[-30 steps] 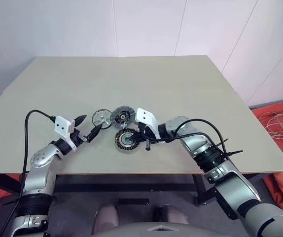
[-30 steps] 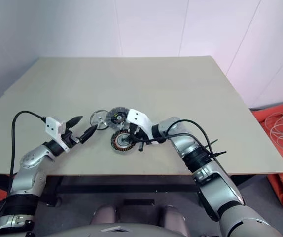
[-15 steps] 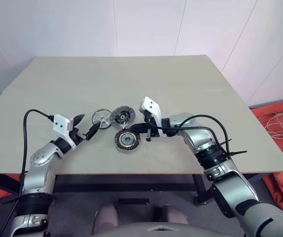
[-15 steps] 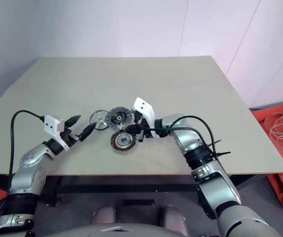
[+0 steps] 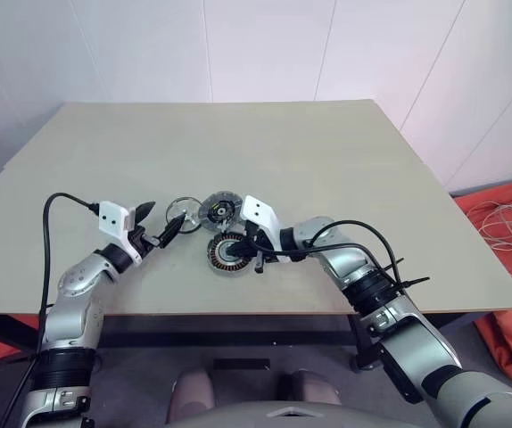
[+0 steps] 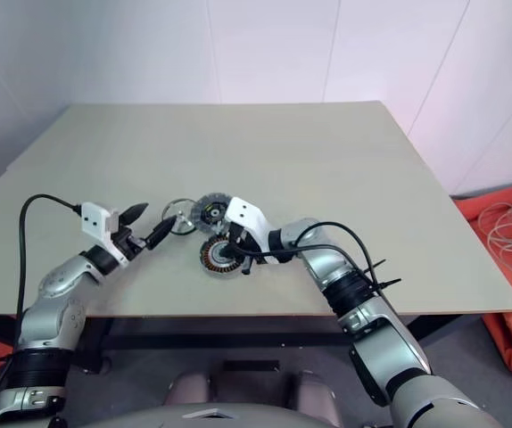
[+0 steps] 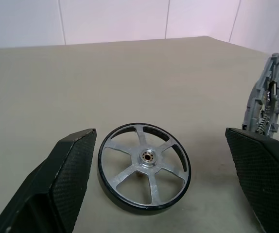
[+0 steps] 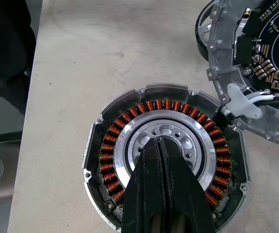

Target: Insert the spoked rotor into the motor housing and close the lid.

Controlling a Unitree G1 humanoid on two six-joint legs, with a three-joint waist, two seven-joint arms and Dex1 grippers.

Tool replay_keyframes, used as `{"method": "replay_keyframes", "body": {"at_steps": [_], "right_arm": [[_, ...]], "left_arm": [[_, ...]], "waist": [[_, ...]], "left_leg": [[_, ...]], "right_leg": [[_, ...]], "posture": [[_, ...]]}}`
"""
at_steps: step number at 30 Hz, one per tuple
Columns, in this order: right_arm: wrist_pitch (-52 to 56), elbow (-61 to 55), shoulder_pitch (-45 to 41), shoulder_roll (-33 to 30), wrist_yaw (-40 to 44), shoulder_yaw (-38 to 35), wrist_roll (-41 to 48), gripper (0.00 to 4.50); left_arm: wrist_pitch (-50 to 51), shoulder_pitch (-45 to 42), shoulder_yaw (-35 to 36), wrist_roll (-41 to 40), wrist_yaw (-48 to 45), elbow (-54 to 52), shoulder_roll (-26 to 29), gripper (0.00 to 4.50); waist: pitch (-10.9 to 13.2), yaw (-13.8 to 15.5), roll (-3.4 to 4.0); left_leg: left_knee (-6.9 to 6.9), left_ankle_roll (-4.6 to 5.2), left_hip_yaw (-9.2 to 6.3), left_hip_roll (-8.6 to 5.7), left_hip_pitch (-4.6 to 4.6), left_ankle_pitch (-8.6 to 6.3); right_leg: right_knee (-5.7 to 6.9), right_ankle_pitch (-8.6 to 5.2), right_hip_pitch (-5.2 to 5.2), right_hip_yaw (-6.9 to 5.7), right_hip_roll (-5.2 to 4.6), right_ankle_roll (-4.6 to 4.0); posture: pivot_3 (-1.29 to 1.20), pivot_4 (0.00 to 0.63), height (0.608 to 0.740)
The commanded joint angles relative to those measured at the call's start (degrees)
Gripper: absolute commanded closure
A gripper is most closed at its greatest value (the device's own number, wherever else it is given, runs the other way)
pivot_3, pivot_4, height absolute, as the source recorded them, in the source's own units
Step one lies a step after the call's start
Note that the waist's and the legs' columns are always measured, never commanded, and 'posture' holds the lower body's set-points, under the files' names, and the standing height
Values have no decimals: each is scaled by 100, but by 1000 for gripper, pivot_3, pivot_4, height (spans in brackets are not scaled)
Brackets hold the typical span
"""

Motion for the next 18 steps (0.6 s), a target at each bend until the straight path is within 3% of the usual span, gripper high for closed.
{"method": "replay_keyframes", "body": {"at_steps": [1, 3, 6, 16, 18], "right_arm": [[-19, -219, -157, -98, 46, -324, 200, 4484], [48, -424, -139, -191, 102, -492, 334, 4311], [371, -987, -22, -484, 504, -655, 722, 3612], [1088, -2253, 363, -1545, 840, -1115, 1420, 68], [998, -2281, 412, -1688, 812, -1149, 1392, 26]], "left_arm": [[329, -124, 309, -232, 492, -278, -127, 0], [536, -139, 431, -399, 672, -349, -224, 0], [905, -98, 587, -669, 778, -415, -246, 0], [2669, -316, 1133, -1592, 1462, 34, -390, 0], [2896, -408, 1205, -1753, 1486, 185, -427, 0]], "waist": [[0, 1, 0], [0, 5, -1], [0, 10, -1], [-1, 84, -2], [-1, 118, -3]], "left_leg": [[1, 0, 0, 0, 0, 0], [4, 0, -1, 0, -1, 0], [3, 0, -1, 0, -4, 0], [9, 1, 0, -1, -3, 0], [9, 1, 0, -1, -3, 0]], "right_leg": [[0, 0, 0, 0, 0, 0], [0, 0, 0, 0, 0, 0], [0, 0, -3, -1, 0, 0], [-2, -1, 2, -2, 1, 2], [-3, -1, 3, -3, 1, 3]], "posture": [[0, 0, 740], [0, 0, 740], [0, 0, 740], [0, 0, 740], [0, 0, 740]]}}
